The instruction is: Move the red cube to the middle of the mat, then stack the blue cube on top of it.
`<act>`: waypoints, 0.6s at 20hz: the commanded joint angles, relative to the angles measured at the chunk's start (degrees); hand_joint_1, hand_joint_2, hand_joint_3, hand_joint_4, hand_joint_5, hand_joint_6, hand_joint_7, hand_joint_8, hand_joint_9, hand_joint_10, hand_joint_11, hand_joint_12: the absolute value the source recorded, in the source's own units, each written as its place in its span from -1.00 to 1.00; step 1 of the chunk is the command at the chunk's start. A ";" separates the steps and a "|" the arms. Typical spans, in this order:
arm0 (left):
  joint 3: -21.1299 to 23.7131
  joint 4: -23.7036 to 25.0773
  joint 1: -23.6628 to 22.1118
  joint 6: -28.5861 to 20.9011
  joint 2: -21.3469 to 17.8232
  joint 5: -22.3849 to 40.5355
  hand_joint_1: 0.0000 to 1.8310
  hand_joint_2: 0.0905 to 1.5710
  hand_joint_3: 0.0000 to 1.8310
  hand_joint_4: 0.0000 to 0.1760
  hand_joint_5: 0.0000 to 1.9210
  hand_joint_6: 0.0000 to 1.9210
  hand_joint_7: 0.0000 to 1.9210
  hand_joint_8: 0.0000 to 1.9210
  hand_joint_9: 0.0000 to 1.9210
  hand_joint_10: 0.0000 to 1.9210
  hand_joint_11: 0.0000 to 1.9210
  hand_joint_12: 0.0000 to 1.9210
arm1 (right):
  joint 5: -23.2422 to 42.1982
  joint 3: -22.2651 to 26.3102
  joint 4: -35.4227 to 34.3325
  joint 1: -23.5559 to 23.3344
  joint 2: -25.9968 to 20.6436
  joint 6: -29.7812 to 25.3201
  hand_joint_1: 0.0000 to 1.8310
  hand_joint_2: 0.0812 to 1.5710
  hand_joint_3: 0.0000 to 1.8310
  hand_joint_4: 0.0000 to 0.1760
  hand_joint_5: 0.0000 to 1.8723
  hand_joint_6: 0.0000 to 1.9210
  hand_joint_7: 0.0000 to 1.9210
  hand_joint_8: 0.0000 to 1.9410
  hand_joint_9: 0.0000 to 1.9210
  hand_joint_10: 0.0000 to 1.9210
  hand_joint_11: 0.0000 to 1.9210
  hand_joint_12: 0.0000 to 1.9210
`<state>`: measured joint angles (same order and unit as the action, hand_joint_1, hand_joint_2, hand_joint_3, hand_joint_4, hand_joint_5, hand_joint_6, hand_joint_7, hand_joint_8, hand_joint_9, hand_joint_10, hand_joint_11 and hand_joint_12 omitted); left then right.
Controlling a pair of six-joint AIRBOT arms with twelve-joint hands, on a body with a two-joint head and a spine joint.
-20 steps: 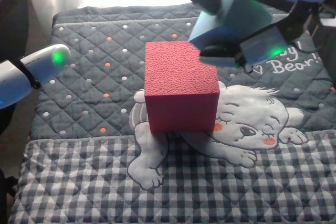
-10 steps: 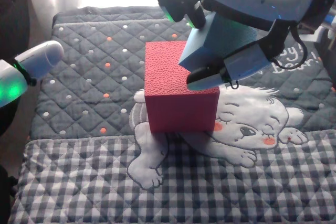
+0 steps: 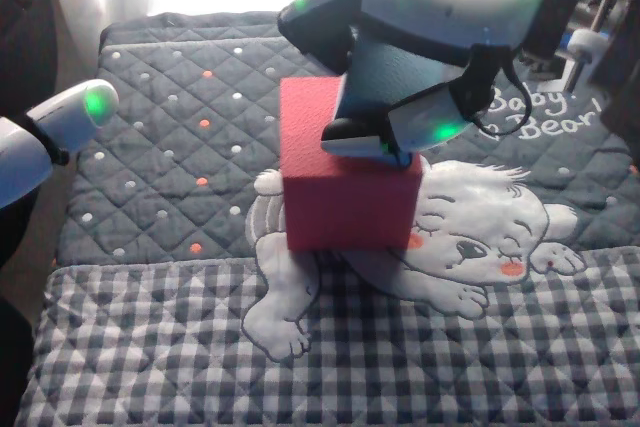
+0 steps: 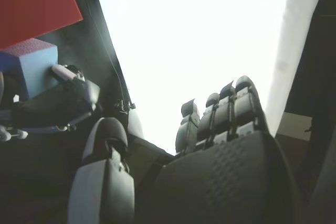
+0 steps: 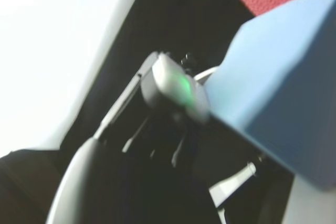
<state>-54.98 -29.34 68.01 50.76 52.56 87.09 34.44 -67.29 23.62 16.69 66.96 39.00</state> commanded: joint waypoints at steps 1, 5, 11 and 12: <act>-0.30 0.77 -0.26 -0.50 0.11 7.18 -0.57 0.45 -0.99 0.01 -0.89 -1.00 -0.97 -1.00 -1.00 -1.00 -1.00 -1.00 | 3.44 -0.33 -0.78 -0.20 -0.12 1.12 -0.51 0.63 -0.97 -1.00 -0.86 -0.12 -0.78 -0.07 -0.80 0.52 -0.81 0.94; -0.27 0.62 0.00 -0.58 0.13 7.27 -0.59 0.44 -1.00 0.11 -0.89 -1.00 -0.97 -1.00 -1.00 -1.00 -1.00 -1.00 | 2.98 -0.35 -0.78 -0.20 -0.39 1.12 -0.67 0.45 -1.00 -0.06 -0.99 -0.75 -0.99 -0.96 -1.00 -0.65 -1.00 0.49; -0.17 0.29 0.33 -0.70 0.15 7.63 -0.58 0.45 -1.00 -0.02 -0.89 -1.00 -0.97 -1.00 -1.00 -1.00 -1.00 -1.00 | 3.08 1.02 -0.77 -0.03 -2.43 1.11 -0.77 0.28 -1.00 0.32 -1.00 -1.00 -1.00 -1.00 -1.00 -1.00 -1.00 -0.79; -0.15 0.25 0.36 -0.73 0.15 7.66 -0.59 0.46 -0.99 -0.15 -0.89 -1.00 -0.98 -1.00 -1.00 -1.00 -1.00 -1.00 | 3.25 1.20 -0.73 -0.03 -2.66 1.11 -0.77 0.25 -1.00 0.48 -1.00 -1.00 -1.00 -1.00 -1.00 -1.00 -1.00 -0.90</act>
<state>-54.98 -29.93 68.51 50.41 52.64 87.44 30.98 -66.08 24.25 17.10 64.40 40.18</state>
